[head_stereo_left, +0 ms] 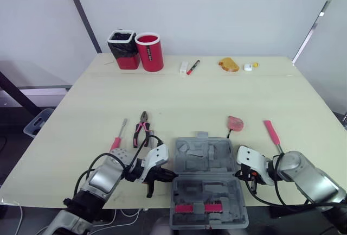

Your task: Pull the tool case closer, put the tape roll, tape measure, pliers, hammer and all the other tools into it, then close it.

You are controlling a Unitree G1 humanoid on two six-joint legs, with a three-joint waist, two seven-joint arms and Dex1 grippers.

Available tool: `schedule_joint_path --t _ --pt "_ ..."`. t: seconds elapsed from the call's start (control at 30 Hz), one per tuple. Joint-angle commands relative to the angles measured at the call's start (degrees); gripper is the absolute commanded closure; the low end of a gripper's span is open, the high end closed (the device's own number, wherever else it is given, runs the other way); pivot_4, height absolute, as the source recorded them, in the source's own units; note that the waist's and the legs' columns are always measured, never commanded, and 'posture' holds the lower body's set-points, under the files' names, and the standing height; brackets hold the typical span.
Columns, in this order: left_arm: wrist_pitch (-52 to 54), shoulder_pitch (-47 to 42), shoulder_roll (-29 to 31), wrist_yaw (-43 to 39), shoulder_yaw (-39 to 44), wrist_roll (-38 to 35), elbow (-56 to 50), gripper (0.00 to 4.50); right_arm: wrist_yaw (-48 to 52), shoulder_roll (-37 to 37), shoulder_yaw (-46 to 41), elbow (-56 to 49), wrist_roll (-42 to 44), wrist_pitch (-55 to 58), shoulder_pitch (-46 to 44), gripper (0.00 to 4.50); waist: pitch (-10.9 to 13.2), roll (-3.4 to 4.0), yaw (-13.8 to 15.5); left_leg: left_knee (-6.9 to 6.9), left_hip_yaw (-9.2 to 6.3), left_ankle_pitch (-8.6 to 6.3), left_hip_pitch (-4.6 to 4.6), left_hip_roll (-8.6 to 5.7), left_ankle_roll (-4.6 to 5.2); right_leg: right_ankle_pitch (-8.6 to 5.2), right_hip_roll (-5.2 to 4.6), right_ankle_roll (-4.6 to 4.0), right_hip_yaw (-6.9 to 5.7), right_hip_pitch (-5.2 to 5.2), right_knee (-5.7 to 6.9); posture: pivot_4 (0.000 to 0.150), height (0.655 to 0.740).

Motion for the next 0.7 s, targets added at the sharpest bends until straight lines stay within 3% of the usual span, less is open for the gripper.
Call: schedule_joint_path --t 0.03,0.27,0.53,0.67,0.7 --pt "-0.93 0.17 0.04 0.4 -0.9 0.13 0.02 4.42 -0.43 -0.41 -1.68 -0.68 0.4 -1.3 -0.26 4.5 0.0 0.0 0.02 0.0 0.0 0.0 0.0 0.0 0.0 0.0 0.0 0.0 0.0 0.0 0.0 0.15 0.74" --pt "-3.33 3.31 2.57 1.26 3.72 -2.37 -0.5 4.42 -1.85 -1.16 -5.55 -1.19 1.64 -2.17 1.16 4.5 0.0 0.0 -0.27 0.0 0.0 0.0 0.01 0.01 0.0 0.0 0.01 0.0 0.01 -0.01 0.0 0.15 0.74" --pt "-3.79 13.18 2.16 4.01 19.42 -15.42 -6.88 4.42 -2.58 0.09 -23.4 -5.56 9.31 -16.04 14.39 4.5 0.0 0.0 -0.05 -0.07 -0.01 -0.01 -0.02 0.06 0.0 0.0 -0.03 0.0 -0.01 0.01 -0.1 0.15 0.74" --pt "-3.95 19.11 1.93 4.31 29.11 -22.95 -9.34 4.42 0.67 3.64 -33.6 -6.39 19.0 -20.07 21.29 4.5 0.01 0.02 0.0 -0.03 0.02 0.0 0.17 0.07 0.0 -0.01 -0.04 0.01 0.01 0.16 -0.1 0.15 0.74" --pt "-2.8 20.61 2.19 4.02 31.3 -25.15 -9.95 4.2 0.02 3.84 -35.73 -6.3 19.08 -21.1 22.61 4.26 0.02 0.01 -0.02 -0.03 0.03 0.0 0.18 0.07 0.0 -0.01 -0.04 0.01 0.02 0.16 -0.09 0.15 0.74"
